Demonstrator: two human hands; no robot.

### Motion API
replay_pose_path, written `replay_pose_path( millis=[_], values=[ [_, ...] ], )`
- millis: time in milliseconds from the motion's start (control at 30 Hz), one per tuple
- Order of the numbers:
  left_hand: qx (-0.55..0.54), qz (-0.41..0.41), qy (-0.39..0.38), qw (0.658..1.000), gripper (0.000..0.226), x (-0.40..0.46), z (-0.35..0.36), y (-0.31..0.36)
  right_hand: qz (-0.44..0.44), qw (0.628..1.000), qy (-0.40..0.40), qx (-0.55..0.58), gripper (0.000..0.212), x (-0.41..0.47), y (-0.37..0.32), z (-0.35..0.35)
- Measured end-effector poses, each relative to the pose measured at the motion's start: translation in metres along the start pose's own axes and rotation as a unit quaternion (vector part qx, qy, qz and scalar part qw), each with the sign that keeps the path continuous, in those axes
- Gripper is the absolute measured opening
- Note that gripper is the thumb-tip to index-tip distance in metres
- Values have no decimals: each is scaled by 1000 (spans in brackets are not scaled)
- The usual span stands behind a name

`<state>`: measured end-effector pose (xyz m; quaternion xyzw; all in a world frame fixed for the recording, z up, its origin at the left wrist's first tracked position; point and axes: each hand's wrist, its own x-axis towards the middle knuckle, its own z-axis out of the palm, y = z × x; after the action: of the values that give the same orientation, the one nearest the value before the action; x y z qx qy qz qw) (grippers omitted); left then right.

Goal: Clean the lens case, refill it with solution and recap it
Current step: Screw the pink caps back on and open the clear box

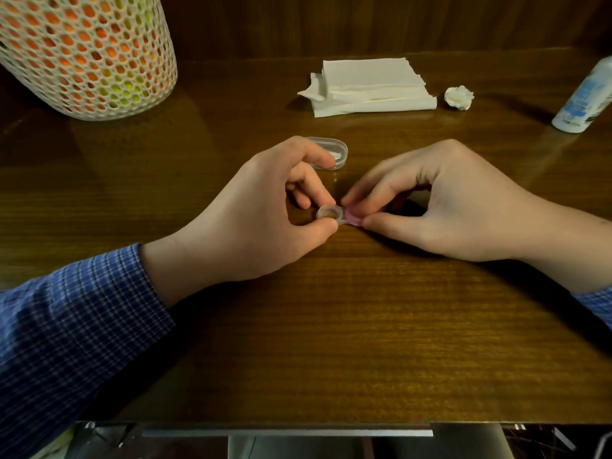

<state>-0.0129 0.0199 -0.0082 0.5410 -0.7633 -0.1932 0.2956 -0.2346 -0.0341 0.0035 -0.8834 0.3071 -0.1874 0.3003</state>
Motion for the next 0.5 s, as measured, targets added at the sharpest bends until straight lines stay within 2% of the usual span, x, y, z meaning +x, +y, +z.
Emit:
replay_pose_path(
  millis=[200,400,500],
  values=[
    [-1,-6,-1,1000,54,1,-1,1,14,998,57,-6,16,3,-4,10],
    [-6,-13,-1,1000,54,0,-1,2,2,1000,14,-13,7,1,-3,5],
    [-6,-19,-2,1000,54,0,-2,2,16,999,29,-17,10,2,-4,7]
  ],
)
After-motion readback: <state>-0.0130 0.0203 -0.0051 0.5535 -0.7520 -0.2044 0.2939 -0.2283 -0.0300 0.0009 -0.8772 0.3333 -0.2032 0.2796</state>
